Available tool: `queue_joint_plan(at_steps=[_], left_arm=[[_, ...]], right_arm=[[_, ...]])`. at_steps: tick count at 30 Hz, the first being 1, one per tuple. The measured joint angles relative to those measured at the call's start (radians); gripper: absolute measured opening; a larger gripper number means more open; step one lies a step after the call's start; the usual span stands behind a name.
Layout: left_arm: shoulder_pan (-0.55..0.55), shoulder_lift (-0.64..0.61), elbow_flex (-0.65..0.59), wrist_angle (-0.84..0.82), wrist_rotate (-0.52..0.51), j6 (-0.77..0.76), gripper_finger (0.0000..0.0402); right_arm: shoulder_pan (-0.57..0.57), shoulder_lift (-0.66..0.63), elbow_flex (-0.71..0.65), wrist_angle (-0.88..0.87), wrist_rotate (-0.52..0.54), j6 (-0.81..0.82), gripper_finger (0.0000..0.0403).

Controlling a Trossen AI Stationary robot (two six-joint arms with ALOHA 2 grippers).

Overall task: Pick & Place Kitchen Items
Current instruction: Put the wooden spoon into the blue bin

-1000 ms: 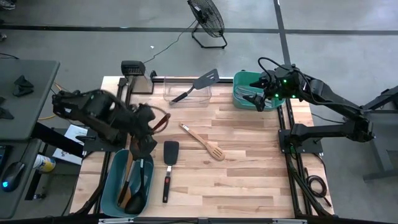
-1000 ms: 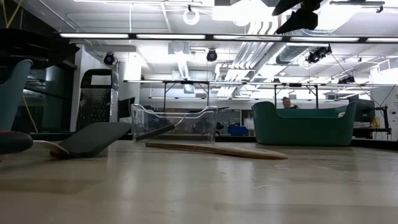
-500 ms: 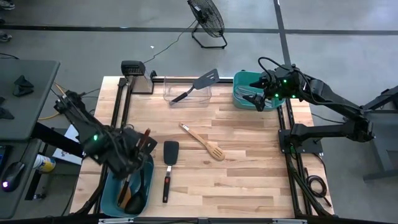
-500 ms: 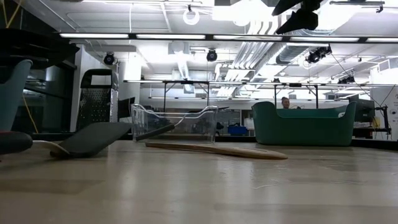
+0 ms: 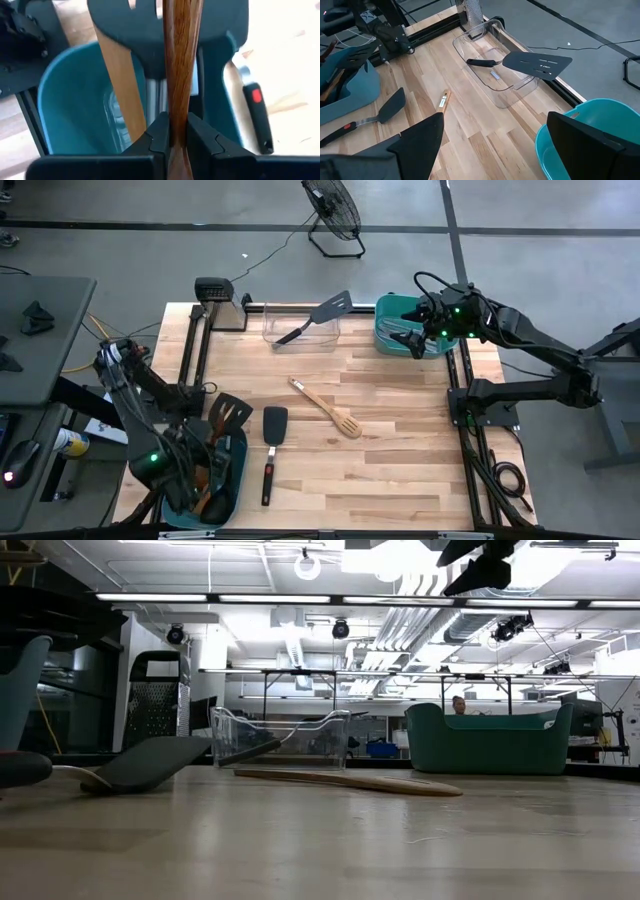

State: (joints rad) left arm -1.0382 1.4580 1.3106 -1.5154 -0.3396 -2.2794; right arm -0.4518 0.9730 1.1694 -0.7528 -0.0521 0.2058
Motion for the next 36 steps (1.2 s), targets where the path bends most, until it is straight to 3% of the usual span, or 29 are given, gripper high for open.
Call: queue_joint_plan(at_steps=[8,19,36], left_arm=[[-0.005,0.12,0.0,0.049,0.12,0.023,0.0036],[-0.005,0.188,0.0,0.152,0.137,0.027,0.0036],[-0.003,0.233,0.0,0.172,0.175,0.024,0.0036]], right_arm=[[0.0,0.0,0.0,0.0,0.0,0.004,0.0349],[0.0,0.0,0.0,0.0,0.0,0.029,0.0349],[0.0,0.0,0.0,-0.023,0.0,0.053,0.0349]])
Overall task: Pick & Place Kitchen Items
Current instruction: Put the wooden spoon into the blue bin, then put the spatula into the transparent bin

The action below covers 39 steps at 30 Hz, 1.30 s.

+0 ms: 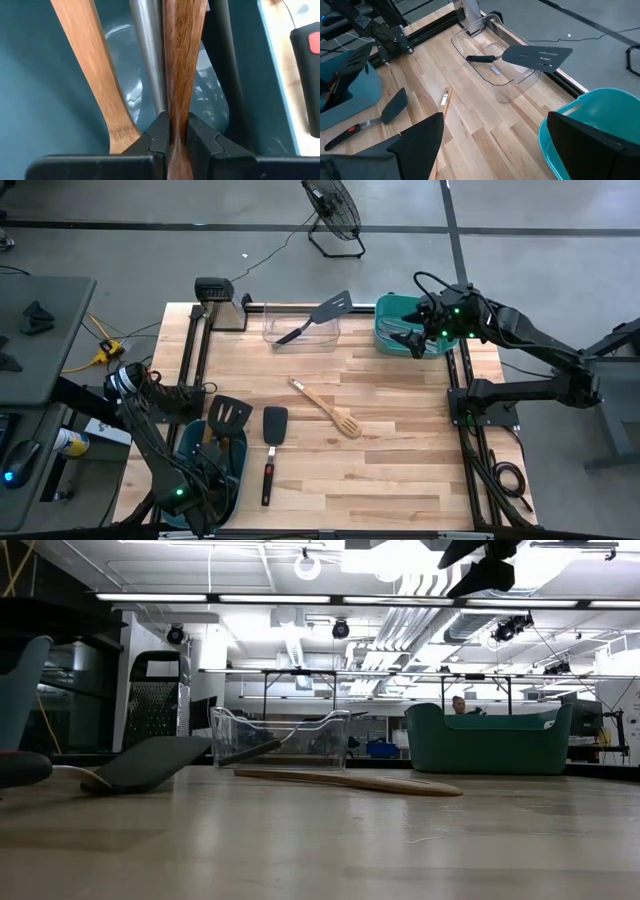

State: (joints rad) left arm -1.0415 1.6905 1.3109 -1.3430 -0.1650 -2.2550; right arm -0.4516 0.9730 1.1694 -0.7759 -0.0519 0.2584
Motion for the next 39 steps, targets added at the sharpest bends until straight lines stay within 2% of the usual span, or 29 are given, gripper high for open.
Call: queue_joint_plan(at_steps=[2,8,13,18,25,31,35,39], left_arm=[[0.0,0.0,0.0,0.003,0.0,0.0,0.0041],[0.0,0.0,0.0,0.013,0.0,-0.001,0.0111],[0.0,-0.001,0.0,0.015,0.0,-0.002,0.014],[0.001,-0.019,0.038,-0.042,-0.007,-0.002,0.0146],[0.001,-0.023,0.185,-0.233,-0.023,-0.004,0.0147],[0.012,-0.055,0.204,-0.209,-0.202,0.029,0.0148],[0.05,-0.065,0.203,-0.193,-0.268,0.037,0.0148],[0.113,-0.067,0.203,-0.101,-0.288,0.141,0.0148]], right_arm=[[0.0,0.0,0.0,-0.008,0.0,0.0,0.0349],[0.0,0.0,0.0,-0.009,-0.001,0.0,0.0349],[0.0,0.0,0.0,-0.021,-0.003,0.0,0.0349],[0.0,0.0,0.0,-0.034,-0.003,0.0,0.0349],[0.0,0.0,0.0,-0.035,-0.003,0.001,0.0349],[0.0,0.0,0.0,-0.04,-0.001,0.022,0.0349],[0.0,0.0,0.0,-0.045,-0.003,0.045,0.0349],[0.0,0.0,0.0,-0.065,-0.003,0.076,0.0349]])
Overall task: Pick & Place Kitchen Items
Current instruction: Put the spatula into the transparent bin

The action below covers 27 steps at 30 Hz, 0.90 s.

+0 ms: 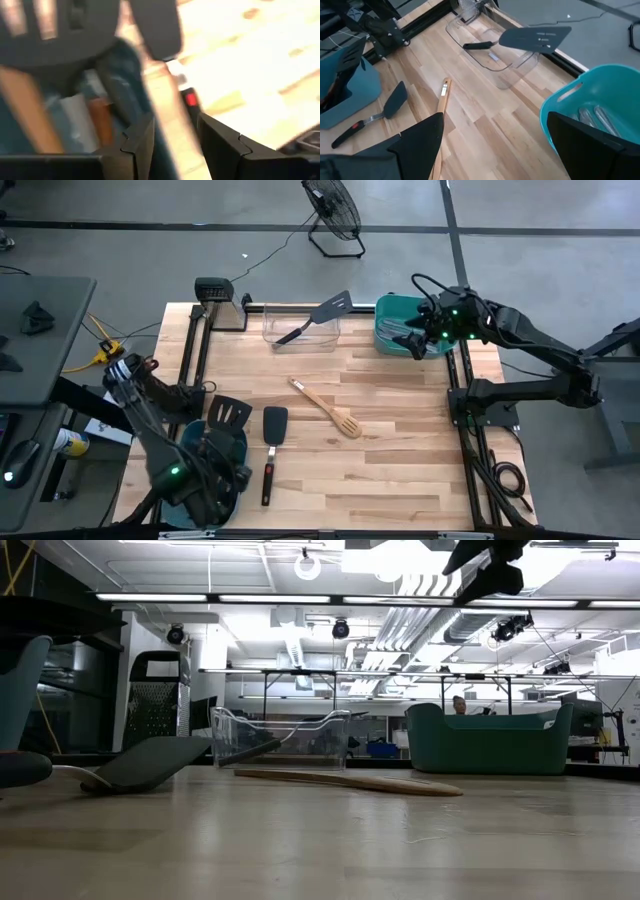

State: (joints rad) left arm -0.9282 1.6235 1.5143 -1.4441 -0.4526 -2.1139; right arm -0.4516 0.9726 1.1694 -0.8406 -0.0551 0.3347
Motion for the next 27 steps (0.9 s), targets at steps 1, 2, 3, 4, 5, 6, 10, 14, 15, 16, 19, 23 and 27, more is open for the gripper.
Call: queue_joint_plan(at_steps=[1,2,3,4,5,6,10,14,15,16,19,23,27], left_arm=[[0.019,0.0,0.0,0.029,-0.001,0.028,0.0148],[0.039,0.0,0.0,0.059,-0.002,0.061,0.0148],[0.062,0.0,0.0,0.098,-0.003,0.1,0.0148],[0.083,0.0,0.0,0.145,-0.002,0.144,0.0148],[0.104,0.0,0.0,0.188,-0.002,0.202,0.0148],[0.126,0.0,0.0,0.227,0.0,0.262,0.0148],[0.212,0.0,0.0,0.332,0.049,0.427,0.0148],[0.294,0.004,0.0,0.372,0.096,0.424,0.0148],[0.315,0.01,0.0,0.388,0.107,0.429,0.0148],[0.339,0.016,0.0,0.408,0.116,0.439,0.0148],[0.397,0.046,-0.001,0.446,0.142,0.472,0.0148],[0.471,0.106,0.0,0.474,0.29,0.475,0.0148],[0.516,0.18,0.0,0.468,0.408,0.456,0.0148]], right_arm=[[0.0,0.0,0.0,-0.007,0.0,0.008,0.0349],[0.0,0.0,0.0,-0.014,0.0,0.018,0.0349],[0.0,0.0,0.0,-0.022,0.0,0.029,0.0349],[0.0,0.0,0.0,-0.027,0.0,0.036,0.0349],[0.0,0.0,0.0,-0.03,0.0,0.039,0.0349],[0.0,0.0,0.0,-0.035,0.0,0.039,0.0349],[0.0,0.0,0.0,-0.044,0.0,0.057,0.0349],[0.0,0.0,0.0,-0.043,-0.001,0.062,0.0349],[0.0,0.0,0.0,-0.043,-0.002,0.062,0.0349],[0.0,0.0,0.0,-0.043,-0.005,0.062,0.0349],[0.0,0.0,0.0,-0.043,-0.008,0.055,0.0349],[0.0,0.0,0.0,-0.045,-0.027,0.047,0.0349],[0.0,0.0,0.0,-0.062,-0.044,0.023,0.0349]])
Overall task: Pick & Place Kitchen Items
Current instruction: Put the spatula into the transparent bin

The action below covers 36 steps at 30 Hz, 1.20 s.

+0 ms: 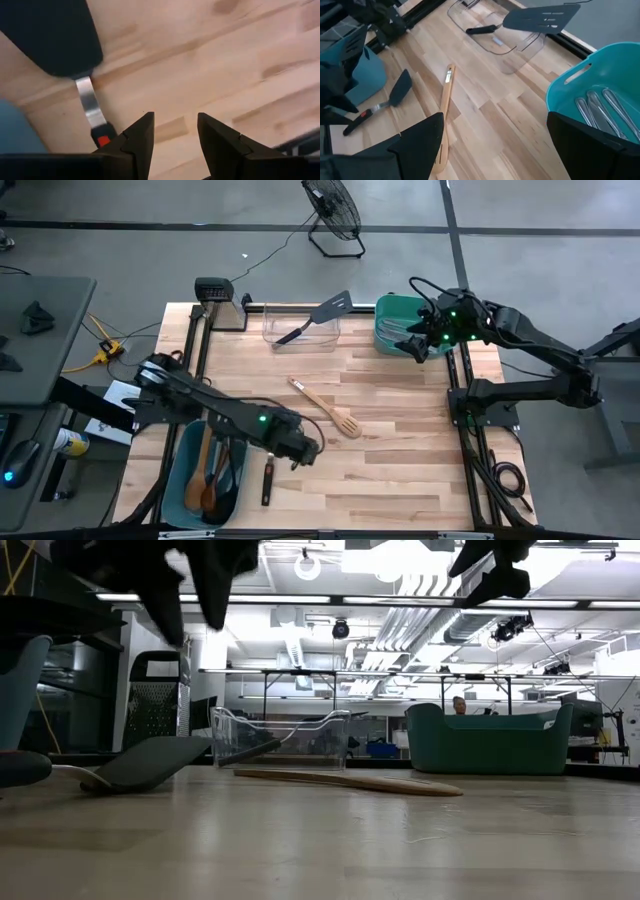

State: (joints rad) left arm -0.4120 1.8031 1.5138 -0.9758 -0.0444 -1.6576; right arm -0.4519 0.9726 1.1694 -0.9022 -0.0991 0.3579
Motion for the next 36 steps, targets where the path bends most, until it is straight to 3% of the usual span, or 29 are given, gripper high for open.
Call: queue_joint_plan(at_steps=[7,14,36], left_arm=[[0.009,0.123,0.023,-0.095,0.119,-0.046,0.0148],[0.006,0.216,0.12,-0.194,0.121,-0.046,0.0148],[0.004,0.307,0.129,-0.317,0.187,-0.022,0.0148]], right_arm=[[0.0,0.0,0.0,-0.031,-0.008,-0.058,0.0349],[0.0,0.0,0.0,-0.031,-0.015,-0.075,0.0349],[0.0,0.0,0.0,-0.029,-0.016,-0.101,0.0349]])
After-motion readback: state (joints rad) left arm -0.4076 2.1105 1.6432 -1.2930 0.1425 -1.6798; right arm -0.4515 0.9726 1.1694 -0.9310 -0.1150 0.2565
